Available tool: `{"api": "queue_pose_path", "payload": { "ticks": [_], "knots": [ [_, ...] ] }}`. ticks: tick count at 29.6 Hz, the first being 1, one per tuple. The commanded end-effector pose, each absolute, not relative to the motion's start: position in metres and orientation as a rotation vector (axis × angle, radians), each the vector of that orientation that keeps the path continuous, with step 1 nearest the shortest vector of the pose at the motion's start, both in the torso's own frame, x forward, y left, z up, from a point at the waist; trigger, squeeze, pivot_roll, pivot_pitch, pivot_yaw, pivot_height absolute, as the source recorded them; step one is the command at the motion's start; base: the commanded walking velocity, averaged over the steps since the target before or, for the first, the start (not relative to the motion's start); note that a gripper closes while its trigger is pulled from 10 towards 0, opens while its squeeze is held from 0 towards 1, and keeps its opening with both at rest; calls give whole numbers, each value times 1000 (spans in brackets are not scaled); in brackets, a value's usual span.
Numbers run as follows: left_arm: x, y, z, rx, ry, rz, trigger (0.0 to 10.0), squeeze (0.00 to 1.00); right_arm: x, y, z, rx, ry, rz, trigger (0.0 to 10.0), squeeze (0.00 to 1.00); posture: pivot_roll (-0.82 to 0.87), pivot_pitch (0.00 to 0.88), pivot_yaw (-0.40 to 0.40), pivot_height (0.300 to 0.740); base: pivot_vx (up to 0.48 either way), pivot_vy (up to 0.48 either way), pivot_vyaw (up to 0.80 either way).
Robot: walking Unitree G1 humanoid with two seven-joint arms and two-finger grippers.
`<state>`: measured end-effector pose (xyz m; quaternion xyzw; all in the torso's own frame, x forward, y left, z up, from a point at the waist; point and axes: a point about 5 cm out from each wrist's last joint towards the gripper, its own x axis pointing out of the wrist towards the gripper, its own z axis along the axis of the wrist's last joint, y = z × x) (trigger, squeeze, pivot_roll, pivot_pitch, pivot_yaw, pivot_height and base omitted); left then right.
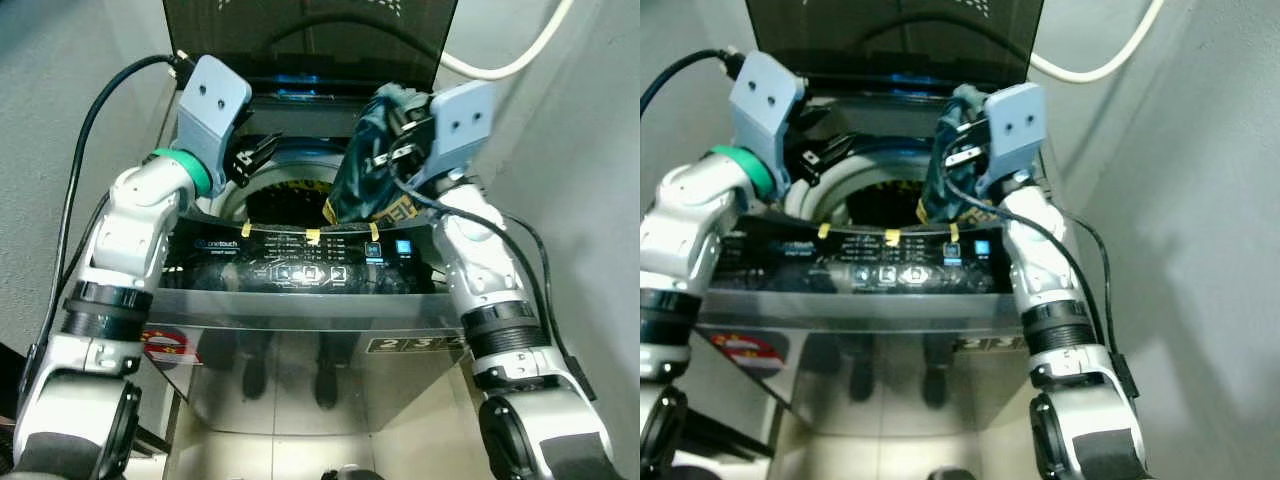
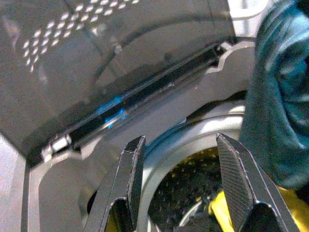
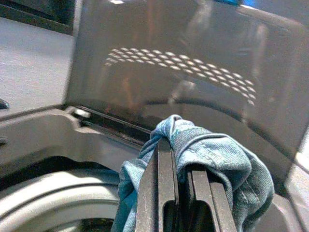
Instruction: Clothes washing
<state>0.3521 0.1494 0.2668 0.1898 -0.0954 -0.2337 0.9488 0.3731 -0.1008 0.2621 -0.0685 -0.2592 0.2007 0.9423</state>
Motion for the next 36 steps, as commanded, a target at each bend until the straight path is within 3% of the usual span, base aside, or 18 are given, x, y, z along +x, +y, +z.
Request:
{"api": "queue_pose_path", "payload": {
  "ticks": [1,6,7,8,9,11,12,13,14,26,27,29,31,33,35,36],
  "knots": [
    [338,149,259,386,-151,-480,10000,196,377,-89,259,-200,-479,472,10000,0,114,11,9,740,0,0,0],
    [332,149,257,386,-144,-487,10000,196,379,-85,255,-232,-441,495,10000,0,114,11,9,740,0,0,0],
    [326,150,257,394,-146,-491,10000,1000,381,-82,253,-240,-419,505,10000,239,127,10,-4,740,0,0,0],
    [326,150,257,394,-146,-491,10000,1000,381,-82,253,-240,-419,505,10000,239,127,10,-4,740,0,0,0],
    [318,152,259,398,-170,-499,10000,1000,382,-79,249,-217,-387,516,10000,1000,136,4,-15,740,0,0,0],
    [318,152,259,398,-170,-499,10000,1000,382,-79,249,-217,-387,516,10000,1000,136,4,-15,740,0,0,0],
    [309,152,260,399,-198,-514,10000,898,384,-77,247,-177,-355,533,10000,1000,138,2,-18,740,0,0,0],
    [309,152,260,399,-198,-514,10000,898,384,-77,247,-177,-355,533,10000,1000,138,2,-18,740,0,0,0],
    [301,150,261,397,-221,-538,10000,0,384,-75,245,-151,-333,544,10000,1000,138,0,-18,740,0,0,0],
    [289,141,261,405,-238,-574,10000,0,381,-81,230,-266,-223,691,10000,1000,118,0,-11,740,0,0,0],
    [289,141,261,405,-241,-573,10000,0,380,-84,233,-246,-251,667,10000,0,117,0,-12,740,0,0,0],
    [288,140,261,400,-248,-566,10000,0,377,-89,246,-178,-347,625,10000,0,114,0,-13,740,0,0,0],
    [287,139,260,399,-264,-546,10000,0,367,-100,263,19,-489,565,10000,0,107,0,-14,740,0,0,0],
    [287,139,258,393,-263,-540,10000,0,359,-102,265,100,-508,585,10000,0,105,0,-14,740,0,0,0],
    [286,139,258,396,-265,-535,10000,0,349,-99,263,135,-501,666,10000,0,104,0,-12,740,0,0,0],
    [286,139,257,395,-261,-538,10000,0,330,-89,252,44,-434,877,10000,0,98,0,-5,740,0,0,0]
  ]
}}
